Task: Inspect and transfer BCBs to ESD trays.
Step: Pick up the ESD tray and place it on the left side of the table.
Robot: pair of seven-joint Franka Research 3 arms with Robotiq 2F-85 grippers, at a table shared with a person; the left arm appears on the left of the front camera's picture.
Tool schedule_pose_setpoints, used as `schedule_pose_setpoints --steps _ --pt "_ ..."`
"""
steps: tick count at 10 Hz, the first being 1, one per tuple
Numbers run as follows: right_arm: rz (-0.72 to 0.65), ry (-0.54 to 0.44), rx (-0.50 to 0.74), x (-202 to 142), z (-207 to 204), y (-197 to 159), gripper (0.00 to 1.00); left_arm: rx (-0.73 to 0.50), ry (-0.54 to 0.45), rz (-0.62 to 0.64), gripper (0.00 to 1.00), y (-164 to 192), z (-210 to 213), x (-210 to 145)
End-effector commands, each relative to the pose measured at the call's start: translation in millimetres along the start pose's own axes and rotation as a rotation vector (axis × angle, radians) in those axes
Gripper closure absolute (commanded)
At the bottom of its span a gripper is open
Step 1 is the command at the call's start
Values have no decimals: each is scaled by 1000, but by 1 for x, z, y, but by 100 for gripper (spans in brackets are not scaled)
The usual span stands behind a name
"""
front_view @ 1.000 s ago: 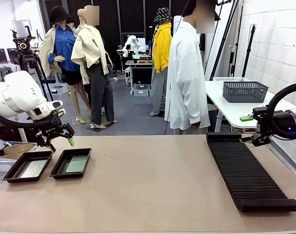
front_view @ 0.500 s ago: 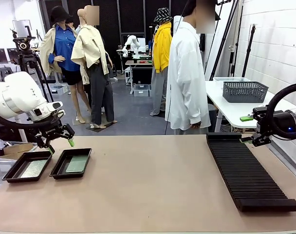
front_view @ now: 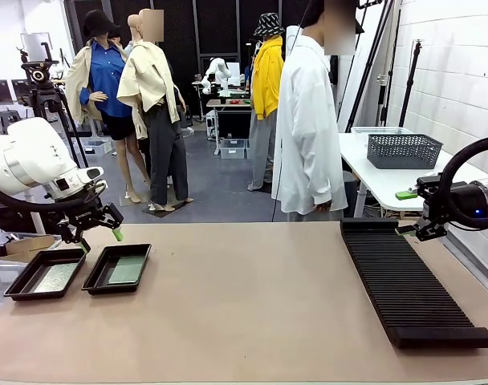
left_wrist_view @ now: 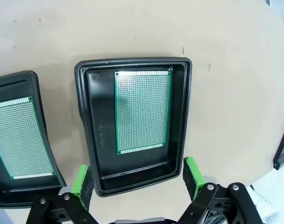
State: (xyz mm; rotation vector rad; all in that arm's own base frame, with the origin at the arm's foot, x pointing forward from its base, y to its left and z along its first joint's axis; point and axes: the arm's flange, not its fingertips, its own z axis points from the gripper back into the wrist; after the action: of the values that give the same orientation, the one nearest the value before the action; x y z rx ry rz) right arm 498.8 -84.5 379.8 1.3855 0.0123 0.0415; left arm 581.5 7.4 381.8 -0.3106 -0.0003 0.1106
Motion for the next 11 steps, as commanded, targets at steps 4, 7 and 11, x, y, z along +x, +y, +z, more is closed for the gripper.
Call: schedule_pose_setpoints --steps 4,7,11 --pt "1 -5 -6 -1 -1 1 0 -1 -6 -12 0 -1 2 0" --pt "1 -5 -6 -1 -1 1 0 0 0 0 0 0 0 0" --pt "1 -5 -6 -1 -1 1 0 -285 7 -34 0 25 47 -3"
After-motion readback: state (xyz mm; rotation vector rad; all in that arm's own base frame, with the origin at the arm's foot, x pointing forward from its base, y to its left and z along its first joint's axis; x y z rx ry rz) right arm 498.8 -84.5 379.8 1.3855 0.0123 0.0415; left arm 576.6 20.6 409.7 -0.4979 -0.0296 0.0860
